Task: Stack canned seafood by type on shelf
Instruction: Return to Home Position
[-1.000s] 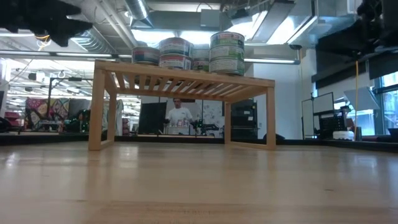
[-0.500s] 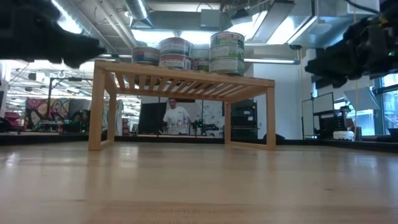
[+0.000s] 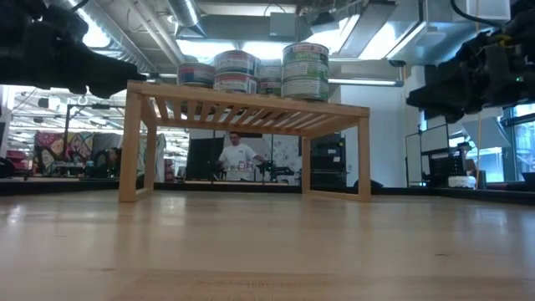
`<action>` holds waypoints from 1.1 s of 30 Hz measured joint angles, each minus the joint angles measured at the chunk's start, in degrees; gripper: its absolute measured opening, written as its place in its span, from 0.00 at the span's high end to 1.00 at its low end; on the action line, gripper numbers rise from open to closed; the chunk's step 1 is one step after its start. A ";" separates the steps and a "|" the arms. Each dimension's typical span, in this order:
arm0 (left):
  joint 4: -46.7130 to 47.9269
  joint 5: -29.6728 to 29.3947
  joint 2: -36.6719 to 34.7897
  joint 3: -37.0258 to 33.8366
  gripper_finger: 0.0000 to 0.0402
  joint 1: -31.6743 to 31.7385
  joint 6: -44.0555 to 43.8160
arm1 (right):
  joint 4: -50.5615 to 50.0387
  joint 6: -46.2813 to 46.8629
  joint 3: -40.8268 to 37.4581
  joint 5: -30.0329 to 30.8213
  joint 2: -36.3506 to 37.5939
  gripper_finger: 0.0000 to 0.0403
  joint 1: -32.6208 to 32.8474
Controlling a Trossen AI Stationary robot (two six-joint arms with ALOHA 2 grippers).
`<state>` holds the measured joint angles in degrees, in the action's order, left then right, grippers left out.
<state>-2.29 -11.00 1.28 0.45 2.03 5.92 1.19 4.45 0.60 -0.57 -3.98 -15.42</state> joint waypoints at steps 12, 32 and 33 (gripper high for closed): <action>-0.01 -0.02 0.09 0.01 0.37 0.01 -1.48 | -0.23 -0.02 -0.10 0.05 -0.03 0.67 0.02; -0.01 -0.04 0.11 0.02 0.37 0.01 -1.55 | -0.38 -0.03 -0.17 0.07 -0.03 0.67 0.02; -0.01 -0.04 0.11 0.02 0.37 0.01 -1.54 | -0.39 -0.02 -0.17 0.07 -0.03 0.67 0.02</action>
<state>-2.31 -11.05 1.39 0.47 2.04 4.38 0.80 4.43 0.43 -0.49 -4.01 -15.40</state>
